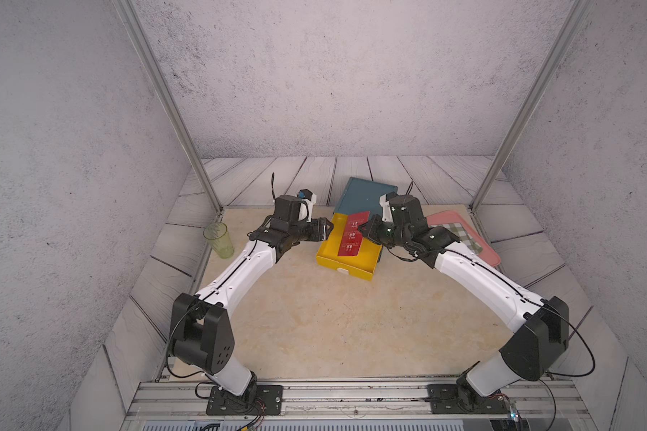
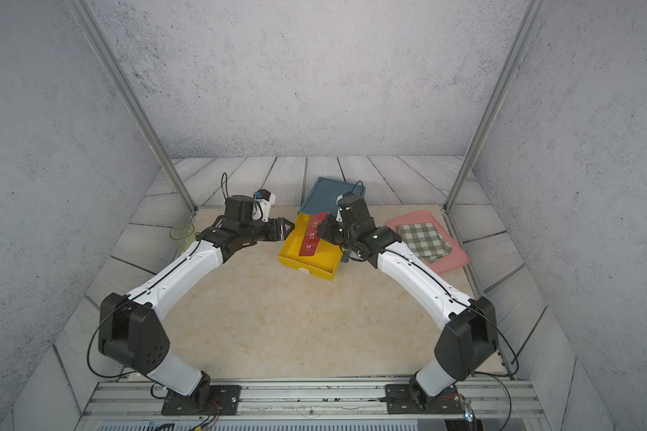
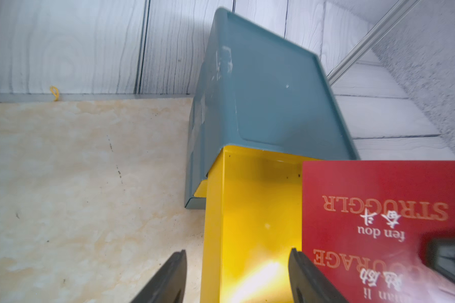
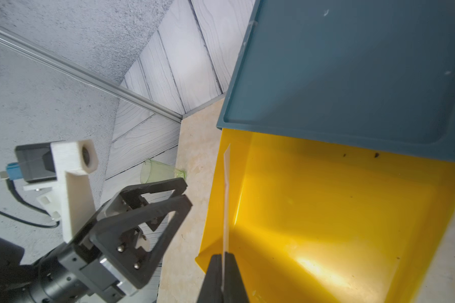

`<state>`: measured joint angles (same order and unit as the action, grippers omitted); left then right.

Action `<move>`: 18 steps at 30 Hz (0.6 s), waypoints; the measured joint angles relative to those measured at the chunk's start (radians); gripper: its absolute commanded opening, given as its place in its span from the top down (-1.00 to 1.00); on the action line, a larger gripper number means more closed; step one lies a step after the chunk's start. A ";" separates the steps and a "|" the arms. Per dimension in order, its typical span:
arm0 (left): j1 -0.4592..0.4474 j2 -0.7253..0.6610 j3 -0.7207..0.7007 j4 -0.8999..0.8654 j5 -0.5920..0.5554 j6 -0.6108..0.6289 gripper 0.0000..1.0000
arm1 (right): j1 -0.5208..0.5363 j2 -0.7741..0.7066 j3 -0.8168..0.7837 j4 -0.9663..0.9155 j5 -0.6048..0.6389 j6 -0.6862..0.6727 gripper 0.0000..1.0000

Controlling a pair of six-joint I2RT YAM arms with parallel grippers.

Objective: Take the postcards out of the drawer
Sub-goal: Pick up the postcard from the drawer.

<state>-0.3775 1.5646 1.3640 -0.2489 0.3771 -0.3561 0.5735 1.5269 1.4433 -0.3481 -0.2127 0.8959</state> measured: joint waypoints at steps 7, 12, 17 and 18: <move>0.097 -0.071 -0.066 0.198 0.335 -0.147 -0.40 | -0.116 -0.127 -0.138 0.112 -0.228 -0.006 1.00; 0.092 -0.044 -0.133 0.384 0.534 -0.290 -0.40 | -0.163 -0.142 -0.201 0.253 -0.393 0.023 1.00; 0.060 -0.061 -0.207 0.433 0.592 -0.320 -0.40 | -0.164 -0.142 -0.252 0.376 -0.518 0.066 1.00; 0.052 -0.072 -0.220 0.433 0.592 -0.321 -0.39 | -0.164 -0.142 -0.259 0.399 -0.531 0.073 1.00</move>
<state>-0.3252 1.4929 1.1439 0.1841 0.9691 -0.6769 0.4091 1.3853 1.1839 0.0505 -0.7441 0.9691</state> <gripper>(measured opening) 0.701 0.046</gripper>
